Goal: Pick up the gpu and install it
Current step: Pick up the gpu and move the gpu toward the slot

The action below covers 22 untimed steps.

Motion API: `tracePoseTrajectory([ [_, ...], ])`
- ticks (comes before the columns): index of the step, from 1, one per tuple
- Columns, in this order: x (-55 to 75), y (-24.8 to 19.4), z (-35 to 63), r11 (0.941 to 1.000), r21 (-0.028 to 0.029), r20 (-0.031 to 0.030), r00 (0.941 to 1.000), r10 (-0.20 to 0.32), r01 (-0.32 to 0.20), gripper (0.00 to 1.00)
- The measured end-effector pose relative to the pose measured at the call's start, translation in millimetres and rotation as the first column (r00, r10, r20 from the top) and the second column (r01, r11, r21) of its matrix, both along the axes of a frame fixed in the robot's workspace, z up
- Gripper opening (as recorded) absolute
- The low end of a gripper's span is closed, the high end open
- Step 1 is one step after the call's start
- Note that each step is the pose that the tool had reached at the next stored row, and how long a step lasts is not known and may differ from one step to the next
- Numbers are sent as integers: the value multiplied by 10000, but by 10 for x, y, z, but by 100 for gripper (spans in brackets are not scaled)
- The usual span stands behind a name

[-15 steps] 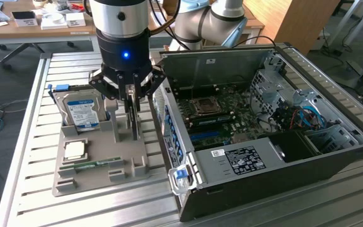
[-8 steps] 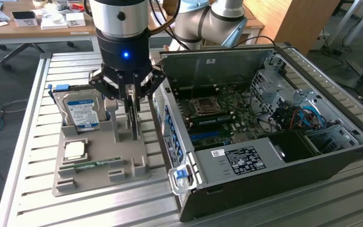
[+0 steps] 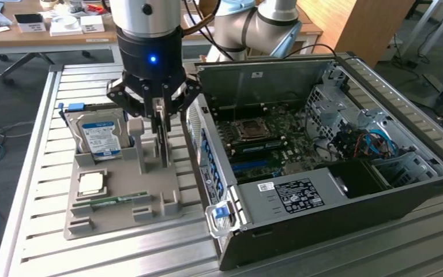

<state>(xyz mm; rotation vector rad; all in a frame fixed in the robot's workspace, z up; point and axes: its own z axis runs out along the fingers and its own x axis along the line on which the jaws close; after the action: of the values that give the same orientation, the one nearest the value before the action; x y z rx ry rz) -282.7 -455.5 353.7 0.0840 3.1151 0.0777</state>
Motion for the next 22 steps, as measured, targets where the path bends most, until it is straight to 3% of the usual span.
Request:
tracePoseTrajectory([
  [22,0,0,493,10000,27,-1,10000,0,0,27],
])
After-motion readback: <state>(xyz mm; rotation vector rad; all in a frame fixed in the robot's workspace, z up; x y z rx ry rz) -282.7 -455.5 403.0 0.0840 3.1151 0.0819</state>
